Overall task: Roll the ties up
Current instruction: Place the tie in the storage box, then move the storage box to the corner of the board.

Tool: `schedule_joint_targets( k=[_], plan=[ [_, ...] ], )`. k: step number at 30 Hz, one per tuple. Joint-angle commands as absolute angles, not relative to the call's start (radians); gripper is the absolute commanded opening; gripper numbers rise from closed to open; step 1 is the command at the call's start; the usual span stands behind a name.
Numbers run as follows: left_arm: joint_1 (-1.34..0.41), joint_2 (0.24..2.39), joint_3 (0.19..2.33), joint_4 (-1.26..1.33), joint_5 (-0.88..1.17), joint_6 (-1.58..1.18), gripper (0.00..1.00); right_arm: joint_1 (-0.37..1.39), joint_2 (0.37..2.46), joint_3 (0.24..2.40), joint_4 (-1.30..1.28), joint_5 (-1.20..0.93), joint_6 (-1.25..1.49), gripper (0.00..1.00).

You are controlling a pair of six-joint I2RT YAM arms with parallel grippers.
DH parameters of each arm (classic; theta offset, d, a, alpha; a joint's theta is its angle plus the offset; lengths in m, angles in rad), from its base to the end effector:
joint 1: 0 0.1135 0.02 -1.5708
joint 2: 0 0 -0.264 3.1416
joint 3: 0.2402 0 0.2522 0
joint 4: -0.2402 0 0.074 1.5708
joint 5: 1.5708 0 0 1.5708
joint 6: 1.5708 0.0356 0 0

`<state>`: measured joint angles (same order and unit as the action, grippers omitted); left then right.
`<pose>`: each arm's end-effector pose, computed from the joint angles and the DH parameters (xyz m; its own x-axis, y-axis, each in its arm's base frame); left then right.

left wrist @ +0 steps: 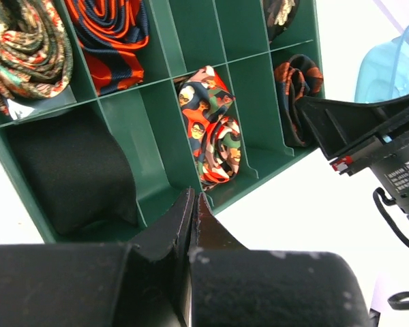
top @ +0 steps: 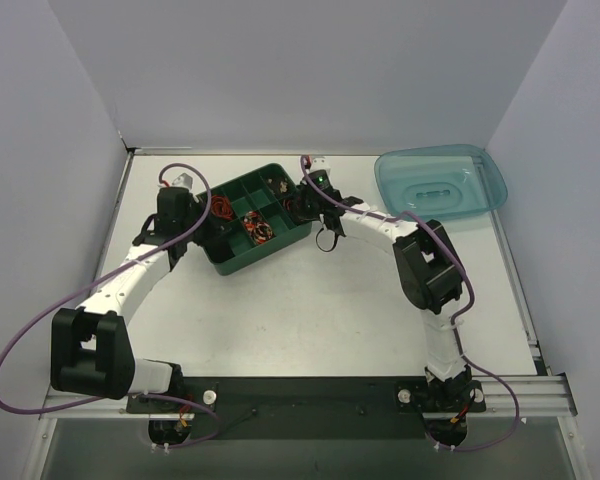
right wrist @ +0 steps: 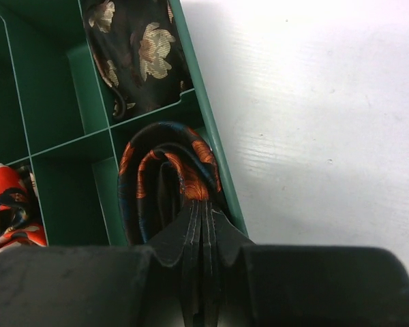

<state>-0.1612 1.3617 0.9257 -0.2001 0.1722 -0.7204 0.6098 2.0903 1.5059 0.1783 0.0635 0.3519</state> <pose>0.2954 -0.0542 0.2579 -0.6347 -0.5552 -0.5374 -0.1657 0.7771 -0.6072 0.4022 0.2782 0.2143 -0.4845 0.0811 -0.8710 -0.3800 0.8773 0.2931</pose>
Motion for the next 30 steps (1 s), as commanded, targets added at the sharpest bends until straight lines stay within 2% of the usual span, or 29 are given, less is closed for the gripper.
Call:
schedule_joint_targets(
  k=[1, 6, 14, 17, 20, 25, 30],
  plan=[
    [-0.158, 1.347, 0.916, -0.132, 0.221, -0.706, 0.04, 0.607, 2.109, 1.486, 0.164, 0.023, 0.384, 0.00],
    [-0.192, 1.348, 0.919, -0.106, 0.241, -0.678, 0.04, 0.606, 2.057, 1.488, 0.175, 0.014, 0.371, 0.00],
    [-0.383, 1.454, 0.983, -0.087, 0.245, -0.612, 0.00, 0.586, 1.938, 1.497, 0.186, 0.018, 0.360, 0.01],
    [-0.408, 1.543, 0.996, -0.101, 0.327, -0.585, 0.00, 0.574, 1.870, 1.464, 0.202, 0.014, 0.359, 0.10],
    [-0.408, 1.632, 1.028, -0.216, 0.305, -0.546, 0.00, 0.555, 1.792, 1.414, 0.224, 0.014, 0.357, 0.18],
    [-0.402, 1.710, 1.089, -0.396, 0.045, -0.495, 0.00, 0.537, 1.678, 1.335, 0.245, 0.023, 0.348, 0.34],
    [-0.373, 1.781, 1.207, -0.528, -0.162, -0.499, 0.00, 0.529, 1.600, 1.282, 0.255, 0.028, 0.331, 0.40]
  ],
)
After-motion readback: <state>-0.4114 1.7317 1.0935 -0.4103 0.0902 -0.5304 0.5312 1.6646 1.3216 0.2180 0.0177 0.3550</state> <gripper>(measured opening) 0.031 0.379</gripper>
